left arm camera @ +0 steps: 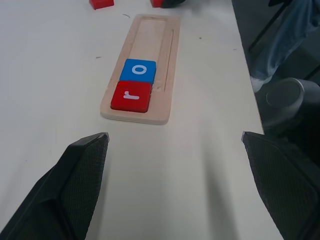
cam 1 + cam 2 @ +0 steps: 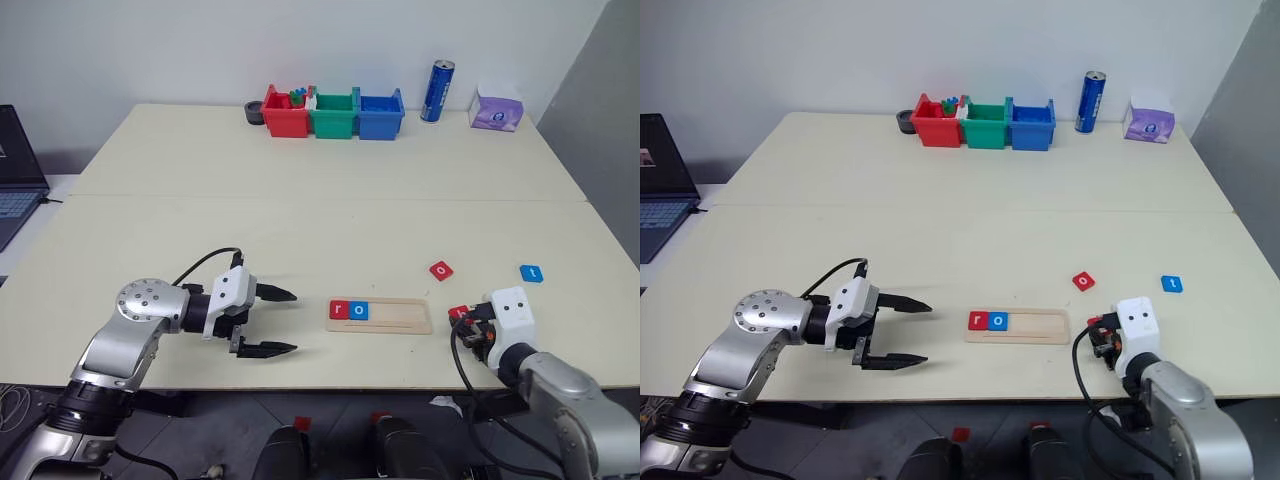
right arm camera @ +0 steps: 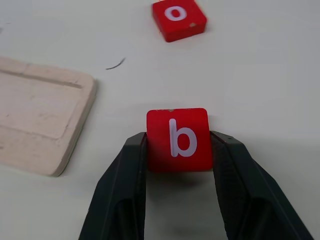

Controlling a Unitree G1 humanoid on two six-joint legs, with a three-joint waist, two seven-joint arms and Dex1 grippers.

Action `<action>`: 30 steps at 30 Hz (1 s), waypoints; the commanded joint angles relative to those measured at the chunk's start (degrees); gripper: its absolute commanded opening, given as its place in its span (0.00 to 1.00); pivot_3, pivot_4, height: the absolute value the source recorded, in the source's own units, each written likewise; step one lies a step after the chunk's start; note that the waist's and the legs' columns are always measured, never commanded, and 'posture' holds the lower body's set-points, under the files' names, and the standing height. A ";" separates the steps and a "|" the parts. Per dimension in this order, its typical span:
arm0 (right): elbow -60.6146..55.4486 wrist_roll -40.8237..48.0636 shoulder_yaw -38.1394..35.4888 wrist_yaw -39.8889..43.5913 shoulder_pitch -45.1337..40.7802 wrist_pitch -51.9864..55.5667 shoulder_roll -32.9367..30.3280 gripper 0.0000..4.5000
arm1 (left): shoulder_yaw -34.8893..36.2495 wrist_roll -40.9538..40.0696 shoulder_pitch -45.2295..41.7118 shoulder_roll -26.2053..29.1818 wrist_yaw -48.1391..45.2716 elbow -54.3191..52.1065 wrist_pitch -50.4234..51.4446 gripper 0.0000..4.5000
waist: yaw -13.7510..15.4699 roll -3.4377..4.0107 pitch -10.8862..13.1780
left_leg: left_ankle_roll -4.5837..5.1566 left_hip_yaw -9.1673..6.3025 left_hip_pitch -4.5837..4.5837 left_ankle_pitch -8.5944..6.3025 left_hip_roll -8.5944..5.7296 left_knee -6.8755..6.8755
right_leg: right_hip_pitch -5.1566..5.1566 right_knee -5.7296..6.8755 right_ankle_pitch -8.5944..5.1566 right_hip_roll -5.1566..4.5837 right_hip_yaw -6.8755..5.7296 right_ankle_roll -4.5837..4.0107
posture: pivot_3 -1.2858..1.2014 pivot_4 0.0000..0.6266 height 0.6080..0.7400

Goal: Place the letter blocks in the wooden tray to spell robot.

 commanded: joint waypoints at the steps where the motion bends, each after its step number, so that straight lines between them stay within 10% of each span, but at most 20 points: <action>1: -0.69 -1.54 -1.90 -4.80 1.04 0.04 4.02 0.32 | -0.43 0.40 -1.28 -0.56 -0.57 0.77 -2.19 1.00 | 0.00 -0.06 -0.04 | 0.00 0.00 0.00 0.00 0.00 0.00 | 0.00 -0.01 0.00 0.00 -0.01 0.00 | 0.52 0.24 1.00; 11: -3.28 1.58 -7.74 -6.47 -6.30 -1.02 10.62 0.99 | -1.25 0.85 -0.96 -1.24 0.93 -1.01 -1.58 1.00 | -0.02 -0.08 -0.07 | 0.00 -0.02 -0.01 0.00 0.02 -0.03 | -0.02 -0.02 -0.01 -0.01 0.01 -0.01 | 0.52 0.24 1.00; 23: 10.08 9.94 -2.05 37.01 -5.99 -15.84 -33.78 0.99 | -1.75 1.19 -1.65 -1.18 1.42 -1.62 -0.77 1.00 | -0.02 -0.04 0.02 | 0.04 0.09 -0.05 -0.02 -0.05 -0.14 | -0.01 -0.11 -0.05 0.01 -0.14 -0.05 | 0.52 0.24 1.00; 30: 26.43 4.63 5.47 47.19 -11.81 -31.39 -40.99 0.99 | -1.78 1.83 -1.51 -0.99 1.00 -0.51 -2.07 1.00 | -0.27 -0.09 0.06 | 0.03 0.15 0.00 -0.02 -0.05 -0.07 | 0.01 -0.06 -0.04 0.11 -0.10 -0.05 | 0.52 0.24 1.00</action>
